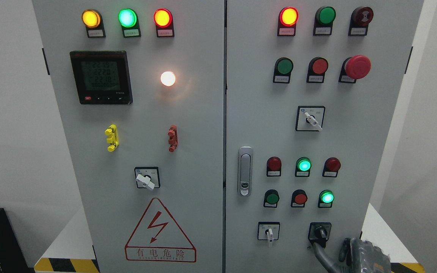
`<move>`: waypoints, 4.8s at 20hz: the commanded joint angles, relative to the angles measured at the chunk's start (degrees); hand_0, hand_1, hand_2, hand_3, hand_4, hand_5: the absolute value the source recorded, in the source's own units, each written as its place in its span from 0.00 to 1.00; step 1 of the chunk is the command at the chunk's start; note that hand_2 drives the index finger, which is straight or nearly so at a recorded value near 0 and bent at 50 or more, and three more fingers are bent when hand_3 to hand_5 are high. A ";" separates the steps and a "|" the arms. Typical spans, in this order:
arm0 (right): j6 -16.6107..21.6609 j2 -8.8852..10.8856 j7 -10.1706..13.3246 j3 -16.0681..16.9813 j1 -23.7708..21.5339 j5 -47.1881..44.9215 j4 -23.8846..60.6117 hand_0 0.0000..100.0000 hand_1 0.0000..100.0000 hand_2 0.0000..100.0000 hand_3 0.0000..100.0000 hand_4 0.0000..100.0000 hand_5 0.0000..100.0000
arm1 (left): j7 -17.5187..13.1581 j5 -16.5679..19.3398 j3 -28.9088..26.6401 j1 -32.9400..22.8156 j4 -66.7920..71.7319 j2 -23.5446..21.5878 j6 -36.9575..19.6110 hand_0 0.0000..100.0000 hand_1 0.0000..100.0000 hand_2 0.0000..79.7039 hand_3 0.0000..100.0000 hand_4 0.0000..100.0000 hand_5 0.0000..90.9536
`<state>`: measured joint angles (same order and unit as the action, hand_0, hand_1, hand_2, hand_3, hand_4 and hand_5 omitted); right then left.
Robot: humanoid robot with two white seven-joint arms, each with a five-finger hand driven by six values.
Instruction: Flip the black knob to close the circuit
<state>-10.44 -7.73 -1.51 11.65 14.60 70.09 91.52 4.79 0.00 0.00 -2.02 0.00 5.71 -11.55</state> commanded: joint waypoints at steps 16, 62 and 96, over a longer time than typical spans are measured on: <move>-0.11 -0.09 -0.43 2.06 0.34 -0.48 0.33 0.00 0.11 0.78 0.94 0.78 0.80 | -0.04 1.23 1.23 0.00 1.23 0.00 0.04 0.12 0.56 0.00 0.00 0.00 0.00; 2.70 -0.09 0.01 -4.52 -3.79 -2.86 2.70 0.00 0.11 0.78 0.94 0.78 0.80 | -0.04 1.23 1.23 0.00 1.23 0.00 -0.05 0.12 0.56 0.00 0.00 0.00 0.00; 24.06 0.53 -5.44 -9.27 -27.26 -74.58 12.81 0.00 0.02 0.00 0.00 0.00 0.00 | 0.04 1.23 1.23 0.00 1.23 0.00 -0.05 0.12 0.56 0.00 0.00 0.00 0.00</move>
<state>13.51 -7.27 -6.44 2.98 -11.75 -0.50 103.79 4.78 0.00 0.00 -2.02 0.00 5.71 -11.56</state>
